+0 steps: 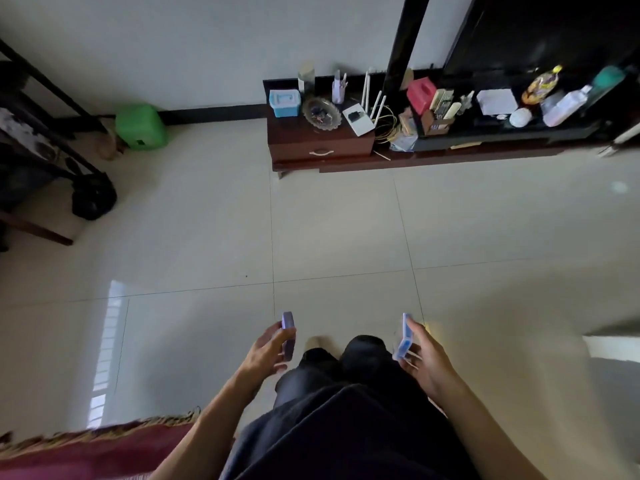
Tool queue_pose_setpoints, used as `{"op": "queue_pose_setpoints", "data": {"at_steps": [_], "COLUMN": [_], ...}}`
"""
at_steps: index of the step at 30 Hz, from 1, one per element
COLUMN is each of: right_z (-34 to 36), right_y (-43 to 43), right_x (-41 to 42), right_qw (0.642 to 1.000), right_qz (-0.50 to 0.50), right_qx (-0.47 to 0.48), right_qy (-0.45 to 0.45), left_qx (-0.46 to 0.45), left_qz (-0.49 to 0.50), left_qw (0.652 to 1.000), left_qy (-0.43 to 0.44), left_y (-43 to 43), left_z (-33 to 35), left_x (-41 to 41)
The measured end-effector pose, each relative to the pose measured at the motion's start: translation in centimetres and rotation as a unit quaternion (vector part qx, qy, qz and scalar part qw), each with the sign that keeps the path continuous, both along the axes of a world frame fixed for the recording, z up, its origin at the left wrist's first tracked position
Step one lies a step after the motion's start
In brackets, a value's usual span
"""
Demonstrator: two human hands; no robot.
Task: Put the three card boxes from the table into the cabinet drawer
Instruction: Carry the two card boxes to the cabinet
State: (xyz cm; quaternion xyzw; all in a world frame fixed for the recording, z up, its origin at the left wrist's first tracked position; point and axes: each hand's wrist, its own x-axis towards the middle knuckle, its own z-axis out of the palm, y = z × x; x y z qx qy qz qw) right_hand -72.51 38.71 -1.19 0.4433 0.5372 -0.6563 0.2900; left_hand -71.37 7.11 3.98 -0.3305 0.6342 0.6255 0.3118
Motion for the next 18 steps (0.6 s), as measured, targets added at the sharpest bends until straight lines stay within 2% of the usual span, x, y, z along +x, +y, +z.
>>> {"op": "queue_pose_setpoints", "data": {"at_steps": [13,18], "right_z": [-2.5,-1.6], "right_y": [5.4,7.2], "right_x": [-17.2,-26.3], "right_qw": [0.999,0.999], "right_qz": [-0.014,-0.026], "right_qx": [-0.025,-0.039], "right_qy": [-0.015,-0.021], "left_qx": [-0.021,-0.021], "left_qz": [-0.042,-0.038], "left_qw": [0.996,0.999], "left_qy": [-0.072,-0.031], "left_y": [5.0,6.8], "left_z": [0.2,2.3], "left_x": [-19.0,-26.3]}}
